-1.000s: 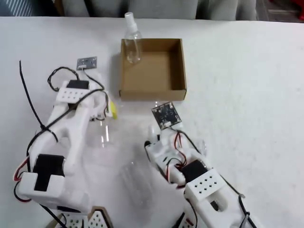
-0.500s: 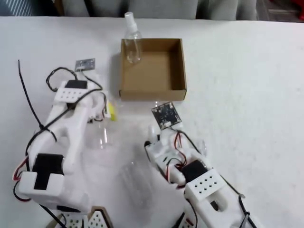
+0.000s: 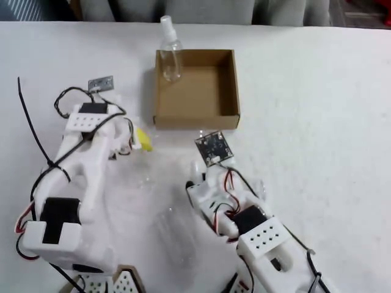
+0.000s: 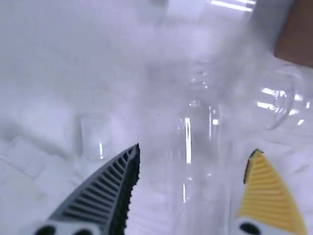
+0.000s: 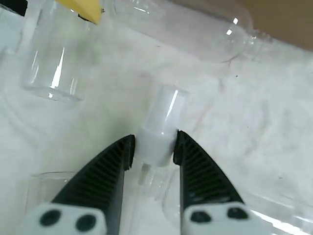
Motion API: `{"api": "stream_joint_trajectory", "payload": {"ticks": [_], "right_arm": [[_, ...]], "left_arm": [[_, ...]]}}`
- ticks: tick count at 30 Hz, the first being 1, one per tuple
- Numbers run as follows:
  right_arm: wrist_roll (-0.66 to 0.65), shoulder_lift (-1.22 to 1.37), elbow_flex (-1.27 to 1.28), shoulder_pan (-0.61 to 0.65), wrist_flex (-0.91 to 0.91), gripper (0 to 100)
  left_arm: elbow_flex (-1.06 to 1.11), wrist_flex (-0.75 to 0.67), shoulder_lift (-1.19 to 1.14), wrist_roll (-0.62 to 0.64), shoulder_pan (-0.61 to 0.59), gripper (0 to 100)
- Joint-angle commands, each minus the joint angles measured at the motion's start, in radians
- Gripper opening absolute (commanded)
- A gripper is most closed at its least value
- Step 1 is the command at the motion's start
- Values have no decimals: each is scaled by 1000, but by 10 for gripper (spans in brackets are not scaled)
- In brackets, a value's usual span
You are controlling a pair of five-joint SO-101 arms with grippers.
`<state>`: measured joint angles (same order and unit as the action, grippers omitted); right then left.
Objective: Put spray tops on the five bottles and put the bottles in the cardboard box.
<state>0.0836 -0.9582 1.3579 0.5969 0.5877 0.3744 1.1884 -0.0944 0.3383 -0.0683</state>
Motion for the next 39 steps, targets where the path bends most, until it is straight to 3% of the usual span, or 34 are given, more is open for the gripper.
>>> {"api": "stream_joint_trajectory", "payload": {"ticks": [1, 7, 30, 33, 37, 39], "right_arm": [[-14, 1, -11, -4, -19, 15], [-14, 1, -11, -4, -19, 15], [-14, 1, -11, -2, -21, 15], [-14, 1, -11, -2, -21, 15], [-14, 1, -11, -2, -21, 15], [-14, 1, -11, -2, -21, 15]], "left_arm": [[-41, 8, 7, 83, -12, 332], [-37, -17, 5, 233, -5, 334], [-144, 37, -125, 238, 5, 330], [-146, 34, -130, 235, 5, 248], [-140, -17, -133, 132, 5, 7], [-138, -18, -133, 104, 7, 56]]}}
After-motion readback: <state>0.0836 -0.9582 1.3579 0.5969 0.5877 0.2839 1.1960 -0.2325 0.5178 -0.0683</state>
